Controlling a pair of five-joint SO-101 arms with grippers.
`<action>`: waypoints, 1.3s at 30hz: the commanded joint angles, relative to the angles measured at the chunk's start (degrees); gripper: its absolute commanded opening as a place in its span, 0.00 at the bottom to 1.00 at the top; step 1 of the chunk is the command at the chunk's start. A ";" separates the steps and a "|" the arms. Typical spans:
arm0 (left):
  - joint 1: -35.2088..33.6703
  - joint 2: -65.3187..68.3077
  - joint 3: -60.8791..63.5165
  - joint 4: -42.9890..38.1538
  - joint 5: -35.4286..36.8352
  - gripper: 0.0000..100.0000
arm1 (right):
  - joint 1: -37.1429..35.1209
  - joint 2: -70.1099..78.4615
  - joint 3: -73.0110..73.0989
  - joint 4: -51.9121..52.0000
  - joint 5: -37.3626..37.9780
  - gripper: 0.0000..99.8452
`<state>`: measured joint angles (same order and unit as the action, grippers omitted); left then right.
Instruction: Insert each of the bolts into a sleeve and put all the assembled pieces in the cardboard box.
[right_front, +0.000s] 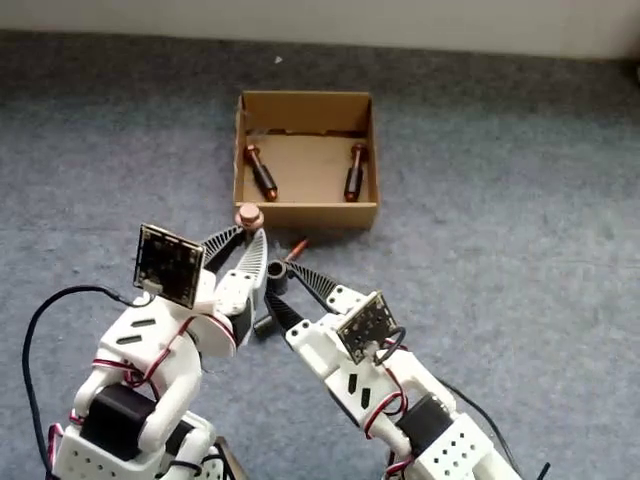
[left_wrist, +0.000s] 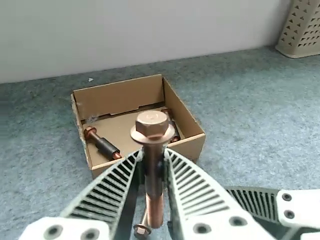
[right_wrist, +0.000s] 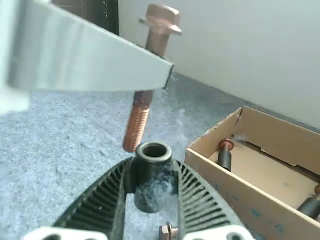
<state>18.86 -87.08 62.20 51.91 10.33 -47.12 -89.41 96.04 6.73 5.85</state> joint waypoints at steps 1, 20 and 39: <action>4.00 -0.75 -0.48 -1.67 0.62 0.01 | -0.48 -1.10 6.55 -1.71 0.53 0.00; 9.10 -0.84 -0.75 -8.18 0.35 0.01 | -0.48 -1.10 6.55 1.19 0.26 0.00; 4.35 -0.84 3.91 -7.91 -0.70 0.01 | -0.04 -1.19 6.11 0.92 0.26 0.00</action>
<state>24.57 -88.22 66.07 44.26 10.33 -47.12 -89.49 96.04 8.04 5.85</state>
